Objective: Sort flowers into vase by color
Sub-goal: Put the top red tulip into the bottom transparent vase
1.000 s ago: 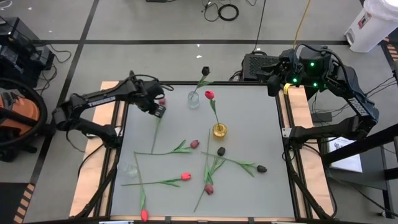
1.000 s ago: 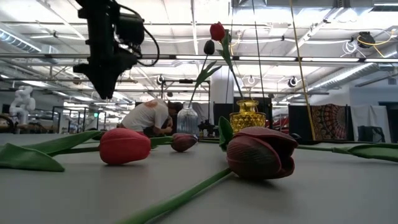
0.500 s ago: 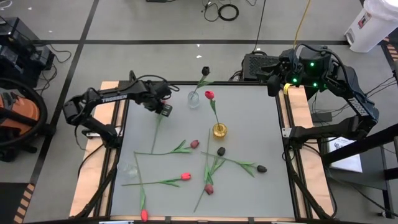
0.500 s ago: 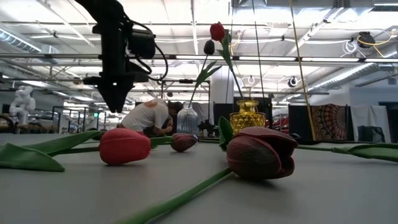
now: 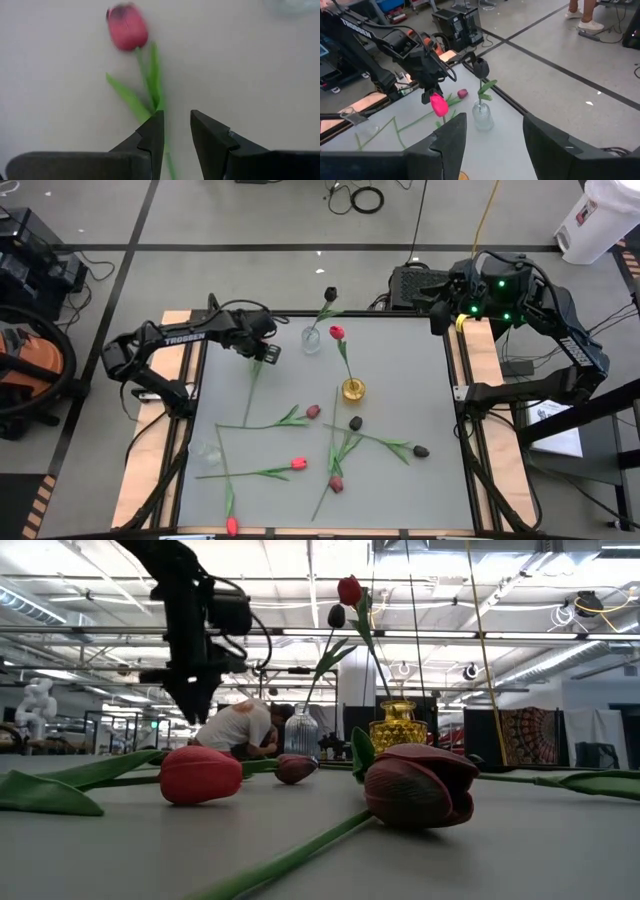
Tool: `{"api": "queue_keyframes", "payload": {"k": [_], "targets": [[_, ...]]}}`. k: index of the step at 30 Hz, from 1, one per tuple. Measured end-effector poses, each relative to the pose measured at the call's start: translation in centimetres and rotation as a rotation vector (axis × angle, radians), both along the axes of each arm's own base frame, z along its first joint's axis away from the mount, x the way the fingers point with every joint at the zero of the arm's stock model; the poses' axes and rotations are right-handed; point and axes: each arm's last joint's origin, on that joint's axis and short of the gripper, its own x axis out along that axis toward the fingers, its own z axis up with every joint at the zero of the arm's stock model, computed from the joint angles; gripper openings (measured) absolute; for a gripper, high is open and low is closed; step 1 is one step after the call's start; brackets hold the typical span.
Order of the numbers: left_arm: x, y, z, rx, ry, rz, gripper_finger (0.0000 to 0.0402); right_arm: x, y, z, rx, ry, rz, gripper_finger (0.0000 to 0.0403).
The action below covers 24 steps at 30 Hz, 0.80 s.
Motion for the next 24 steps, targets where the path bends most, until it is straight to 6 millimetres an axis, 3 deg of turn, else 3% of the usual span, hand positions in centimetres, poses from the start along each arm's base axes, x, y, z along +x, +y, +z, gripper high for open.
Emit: {"api": "queue_keyframes", "payload": {"k": [10, 24], "targets": [[-0.7, 0.0, -1.8, -0.052, -0.016, 0.010, 0.0103, -0.1, 0.0, -0.1, 0.006, 0.014, 0.001, 0.0187], [-1.1, 1.4, -2.3, 0.007, 0.008, 0.026, 0.0103, 0.1, 0.0, -0.2, 0.006, 0.019, 0.002, 0.0187]]}}
